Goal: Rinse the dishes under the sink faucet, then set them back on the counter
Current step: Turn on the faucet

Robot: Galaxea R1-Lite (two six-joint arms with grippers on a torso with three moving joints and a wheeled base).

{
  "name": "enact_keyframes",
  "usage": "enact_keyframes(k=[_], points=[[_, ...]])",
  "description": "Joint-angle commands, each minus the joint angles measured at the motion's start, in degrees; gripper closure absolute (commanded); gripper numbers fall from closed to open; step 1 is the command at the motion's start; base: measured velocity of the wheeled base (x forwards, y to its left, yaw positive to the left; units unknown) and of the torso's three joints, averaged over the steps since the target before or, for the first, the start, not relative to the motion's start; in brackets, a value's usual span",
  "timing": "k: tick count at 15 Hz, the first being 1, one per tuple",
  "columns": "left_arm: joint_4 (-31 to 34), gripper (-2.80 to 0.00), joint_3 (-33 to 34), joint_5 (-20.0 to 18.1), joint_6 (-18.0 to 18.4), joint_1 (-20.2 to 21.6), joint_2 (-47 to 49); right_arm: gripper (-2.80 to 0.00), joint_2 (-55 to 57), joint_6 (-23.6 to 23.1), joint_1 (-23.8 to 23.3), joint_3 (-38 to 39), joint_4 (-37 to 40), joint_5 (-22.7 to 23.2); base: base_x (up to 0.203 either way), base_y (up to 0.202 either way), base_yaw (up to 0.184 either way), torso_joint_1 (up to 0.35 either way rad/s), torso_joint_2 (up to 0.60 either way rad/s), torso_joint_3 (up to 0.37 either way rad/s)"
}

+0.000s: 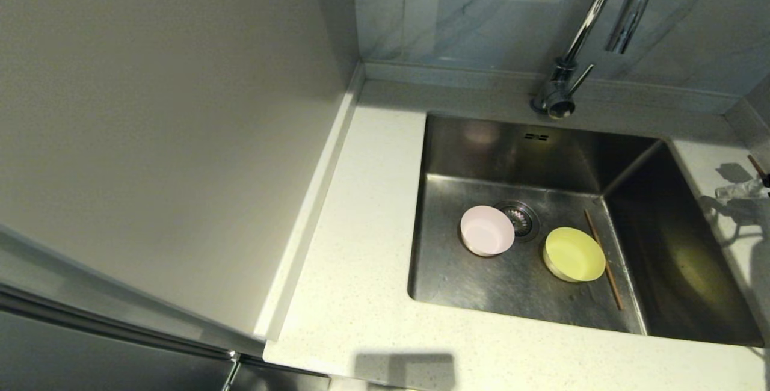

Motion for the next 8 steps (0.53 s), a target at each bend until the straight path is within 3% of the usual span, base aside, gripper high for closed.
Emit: enact_keyframes(k=[1, 4, 7, 8], points=[[0.0, 0.00, 0.0, 0.0, 0.0, 0.0, -0.2, -2.80, -3.3, -0.1, 0.9, 0.9, 0.0, 0.8, 0.000, 0.000, 0.000, 0.000, 0.00, 0.000], [0.0, 0.00, 0.0, 0.0, 0.0, 0.0, -0.2, -2.80, -5.8, -0.2, 2.2, 0.8, -0.2, 0.5, 0.000, 0.000, 0.000, 0.000, 0.00, 0.000], [0.0, 0.00, 0.0, 0.0, 0.0, 0.0, -0.2, -2.80, -6.7, -0.3, 3.5, 1.0, -0.4, -7.2, 0.000, 0.000, 0.000, 0.000, 0.00, 0.000], [0.0, 0.00, 0.0, 0.0, 0.0, 0.0, -0.2, -2.80, -6.7, -0.3, 3.7, 1.5, -0.3, -7.5, 0.000, 0.000, 0.000, 0.000, 0.00, 0.000]])
